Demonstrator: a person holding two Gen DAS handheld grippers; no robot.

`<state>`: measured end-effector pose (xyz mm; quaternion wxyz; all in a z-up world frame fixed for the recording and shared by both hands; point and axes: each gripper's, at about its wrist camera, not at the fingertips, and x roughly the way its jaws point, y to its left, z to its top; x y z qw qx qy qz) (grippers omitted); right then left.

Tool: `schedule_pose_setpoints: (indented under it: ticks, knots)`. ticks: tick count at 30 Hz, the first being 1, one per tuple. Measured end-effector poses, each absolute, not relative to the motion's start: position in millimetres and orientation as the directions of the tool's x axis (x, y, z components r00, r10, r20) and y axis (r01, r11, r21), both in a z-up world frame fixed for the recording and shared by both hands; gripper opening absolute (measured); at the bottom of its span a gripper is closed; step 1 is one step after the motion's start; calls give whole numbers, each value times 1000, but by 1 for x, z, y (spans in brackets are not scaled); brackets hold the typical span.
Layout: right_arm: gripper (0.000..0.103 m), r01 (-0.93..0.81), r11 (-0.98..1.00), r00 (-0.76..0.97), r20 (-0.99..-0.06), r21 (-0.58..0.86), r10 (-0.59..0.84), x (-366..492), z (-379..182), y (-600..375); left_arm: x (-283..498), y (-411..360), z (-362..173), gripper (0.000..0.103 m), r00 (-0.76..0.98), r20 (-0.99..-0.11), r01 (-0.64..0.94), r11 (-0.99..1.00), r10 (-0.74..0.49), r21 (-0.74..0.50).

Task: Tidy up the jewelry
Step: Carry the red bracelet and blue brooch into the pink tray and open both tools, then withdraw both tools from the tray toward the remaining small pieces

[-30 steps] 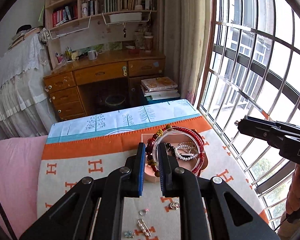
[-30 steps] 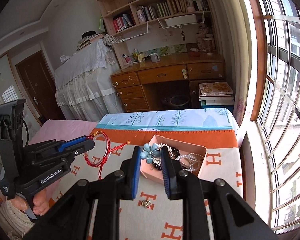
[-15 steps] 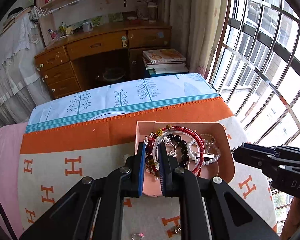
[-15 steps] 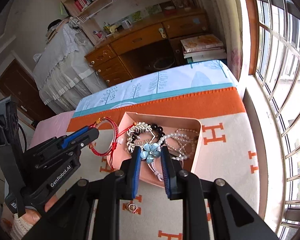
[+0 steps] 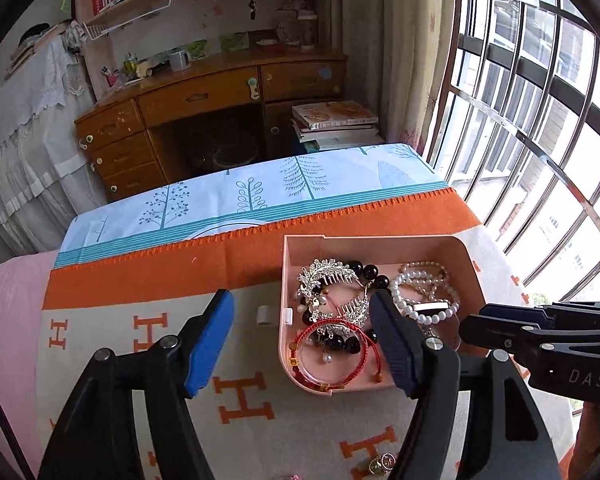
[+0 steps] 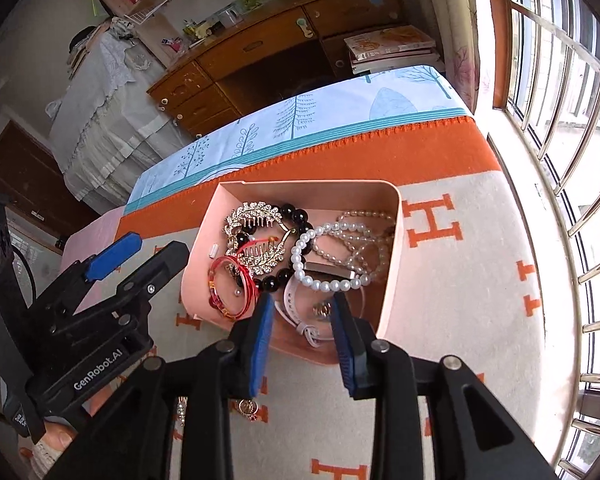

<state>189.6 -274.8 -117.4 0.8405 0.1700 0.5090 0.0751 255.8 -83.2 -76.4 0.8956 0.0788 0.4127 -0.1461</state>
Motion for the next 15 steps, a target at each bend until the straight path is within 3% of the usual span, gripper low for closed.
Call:
schedule_pose_setpoints:
  ticks: [15]
  knots:
    - [30,-35,938,569,-765,345,303,154,-77,-257,214,-67,-41,70,675,-711,316,948,-197,38]
